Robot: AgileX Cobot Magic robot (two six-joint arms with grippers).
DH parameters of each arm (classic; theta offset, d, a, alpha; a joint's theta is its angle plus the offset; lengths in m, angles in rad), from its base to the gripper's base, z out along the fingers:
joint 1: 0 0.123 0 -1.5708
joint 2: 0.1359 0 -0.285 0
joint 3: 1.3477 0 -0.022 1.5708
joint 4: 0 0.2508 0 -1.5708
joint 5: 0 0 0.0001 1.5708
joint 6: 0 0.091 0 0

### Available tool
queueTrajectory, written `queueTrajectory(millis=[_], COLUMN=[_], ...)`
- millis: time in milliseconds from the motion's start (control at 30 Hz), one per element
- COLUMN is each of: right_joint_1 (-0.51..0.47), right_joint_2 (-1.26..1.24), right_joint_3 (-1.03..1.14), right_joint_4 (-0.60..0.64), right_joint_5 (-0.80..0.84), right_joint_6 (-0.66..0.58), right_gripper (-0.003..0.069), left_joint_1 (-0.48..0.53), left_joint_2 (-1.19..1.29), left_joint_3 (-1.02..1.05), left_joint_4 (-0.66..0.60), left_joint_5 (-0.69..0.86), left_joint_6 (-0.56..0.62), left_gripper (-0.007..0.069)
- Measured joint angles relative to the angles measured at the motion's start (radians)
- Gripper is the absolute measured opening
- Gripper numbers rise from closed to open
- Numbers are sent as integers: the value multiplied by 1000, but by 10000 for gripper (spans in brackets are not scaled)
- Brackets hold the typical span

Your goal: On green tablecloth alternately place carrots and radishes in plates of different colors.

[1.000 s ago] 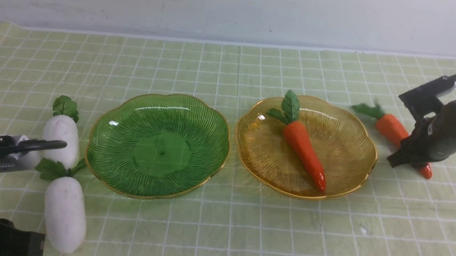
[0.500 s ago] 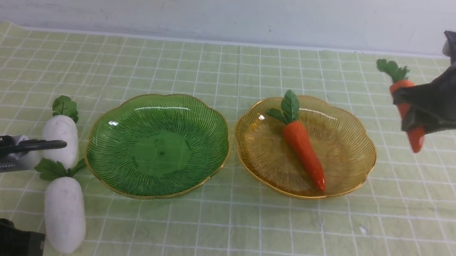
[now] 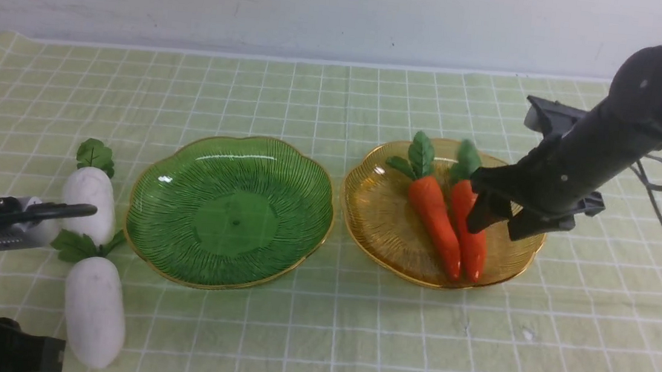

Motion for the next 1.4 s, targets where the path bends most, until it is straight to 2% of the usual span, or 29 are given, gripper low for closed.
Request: queueTrajectory(millis=[67,133,267,400,467,600,700,767,967,1133,1333,1400], right_joint_1=[-1,-1,0,19,46,102,129,134,138,138,138,138], right_joint_2=[0,0,-8,-94,-175,-371,-522,-620,-861,-941,-947,-947], right_joint_3=[-13,-31,-61,-55,-18,111,228,306,506,589,598,598], right_joint_4=[4,-6,-41,-79,-79,-78,-77,-78,-108,-145,-155,-158], right_joint_5=[62,143,205,215,215,219,227,232,221,198,170,163], right_joint_6=[22,22,2,7,7,-24,-50,-55,-68,-68,-68,-68], right_gripper=[559,585,567,402,294,126,33,1,-14,-14,-14,-14], left_joint_1=[0,0,0,0,0,0,0,0,0,0,0,0], left_joint_2=[0,0,0,0,0,21,61,99,300,459,570,597], left_joint_3=[0,0,0,0,0,0,0,0,0,0,-4,-7], left_joint_4=[0,0,1,4,5,4,5,8,32,32,28,28], left_joint_5=[0,-3,-14,-42,-68,-127,-151,-172,-344,-482,-563,-562], left_joint_6=[0,0,-1,-22,-39,-69,-116,-131,-142,-141,-138,-134], left_gripper=[34,35,59,137,202,332,397,440,509,510,509,477])
